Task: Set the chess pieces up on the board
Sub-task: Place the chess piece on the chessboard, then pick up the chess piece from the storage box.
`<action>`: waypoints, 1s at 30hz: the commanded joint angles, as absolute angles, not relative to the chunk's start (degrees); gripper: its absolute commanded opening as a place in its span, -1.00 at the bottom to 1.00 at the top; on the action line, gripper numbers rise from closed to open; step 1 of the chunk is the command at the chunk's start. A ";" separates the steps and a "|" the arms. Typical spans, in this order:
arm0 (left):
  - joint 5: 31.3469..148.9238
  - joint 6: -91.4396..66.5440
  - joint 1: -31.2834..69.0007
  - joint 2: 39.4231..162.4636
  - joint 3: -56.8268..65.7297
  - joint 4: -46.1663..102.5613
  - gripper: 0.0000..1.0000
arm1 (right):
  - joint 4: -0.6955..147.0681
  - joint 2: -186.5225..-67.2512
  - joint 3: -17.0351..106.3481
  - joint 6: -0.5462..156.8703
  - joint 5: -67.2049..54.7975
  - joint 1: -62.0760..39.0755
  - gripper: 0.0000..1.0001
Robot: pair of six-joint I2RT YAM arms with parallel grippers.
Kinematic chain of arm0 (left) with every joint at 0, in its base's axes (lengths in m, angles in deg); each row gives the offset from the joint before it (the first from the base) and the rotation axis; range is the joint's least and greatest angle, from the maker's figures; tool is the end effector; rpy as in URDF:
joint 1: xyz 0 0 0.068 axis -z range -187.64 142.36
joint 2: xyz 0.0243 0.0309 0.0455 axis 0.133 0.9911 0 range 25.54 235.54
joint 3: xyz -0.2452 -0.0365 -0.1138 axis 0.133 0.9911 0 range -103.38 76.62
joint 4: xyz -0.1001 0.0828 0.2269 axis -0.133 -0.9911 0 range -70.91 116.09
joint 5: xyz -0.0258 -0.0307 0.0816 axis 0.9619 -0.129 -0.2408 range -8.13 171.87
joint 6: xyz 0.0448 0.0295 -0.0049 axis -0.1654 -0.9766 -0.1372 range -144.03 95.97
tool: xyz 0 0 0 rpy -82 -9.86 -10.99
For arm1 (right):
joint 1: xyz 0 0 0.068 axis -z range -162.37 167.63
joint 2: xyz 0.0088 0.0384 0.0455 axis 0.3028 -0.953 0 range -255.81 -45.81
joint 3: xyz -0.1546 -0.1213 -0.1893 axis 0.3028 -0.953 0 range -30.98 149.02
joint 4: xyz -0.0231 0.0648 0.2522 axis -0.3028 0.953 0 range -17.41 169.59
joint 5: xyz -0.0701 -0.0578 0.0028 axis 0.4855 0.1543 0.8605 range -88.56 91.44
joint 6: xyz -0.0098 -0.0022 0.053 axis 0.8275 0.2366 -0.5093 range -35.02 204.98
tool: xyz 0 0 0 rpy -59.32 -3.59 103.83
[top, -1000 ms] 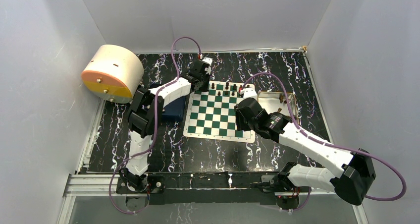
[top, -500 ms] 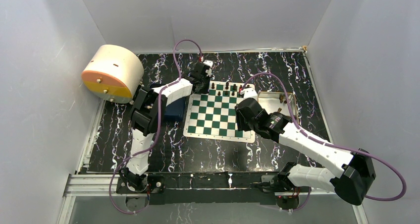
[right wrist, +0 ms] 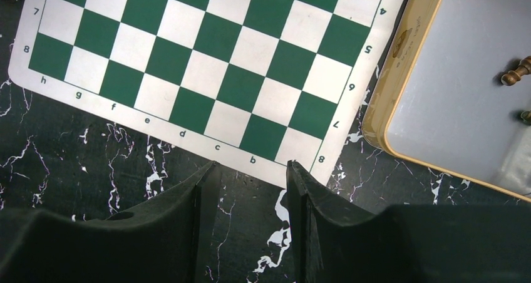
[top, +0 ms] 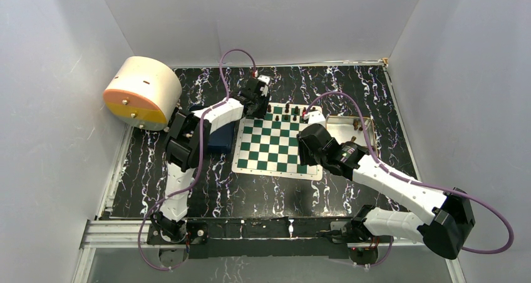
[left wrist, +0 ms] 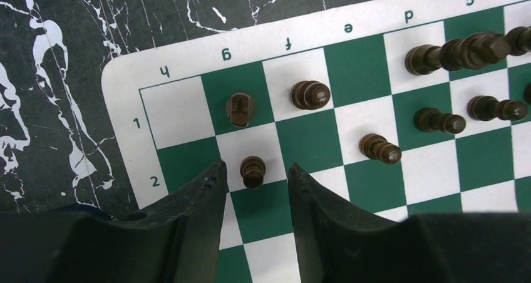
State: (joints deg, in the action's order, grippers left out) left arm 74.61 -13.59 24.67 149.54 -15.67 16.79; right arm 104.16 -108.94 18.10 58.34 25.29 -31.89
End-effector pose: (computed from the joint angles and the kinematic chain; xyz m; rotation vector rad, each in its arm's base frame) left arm 0.4165 -0.2581 0.1829 0.3697 2.2618 -0.2448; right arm 0.1586 0.1637 0.2716 -0.2600 2.2761 0.1946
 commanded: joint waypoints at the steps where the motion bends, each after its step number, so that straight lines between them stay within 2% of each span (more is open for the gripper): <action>1: 75.00 -13.83 24.35 143.50 -18.77 14.69 -0.19 | 102.57 -109.24 20.92 58.12 25.63 -31.71 0.04; 10: 77.16 -15.76 23.09 131.02 -12.75 11.55 0.04 | 102.74 -113.08 23.27 57.29 26.66 -31.01 0.06; 14: 76.97 -17.05 23.03 122.38 -6.64 10.38 0.30 | 103.61 -115.44 25.14 58.46 26.05 -26.36 0.06; 18: 77.44 -16.96 22.99 112.83 1.09 10.21 0.45 | 102.73 -116.20 25.70 60.34 23.36 -19.01 0.05; 19: 77.66 -16.77 22.98 110.71 3.02 10.19 0.68 | 102.43 -116.27 25.75 60.81 23.57 -17.23 0.05; 20: 78.07 -16.69 23.03 108.43 5.01 10.19 0.73 | 102.19 -116.40 25.76 61.29 23.76 -15.68 0.05; 30: 78.73 -18.66 23.03 93.86 22.07 10.64 0.78 | 92.27 -121.33 23.19 63.59 28.58 -3.07 0.02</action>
State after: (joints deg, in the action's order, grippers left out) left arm 78.63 -17.11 23.10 97.72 18.05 11.22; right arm 99.77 -119.15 22.87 61.47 24.57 -5.60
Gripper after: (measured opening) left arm 0.884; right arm 0.513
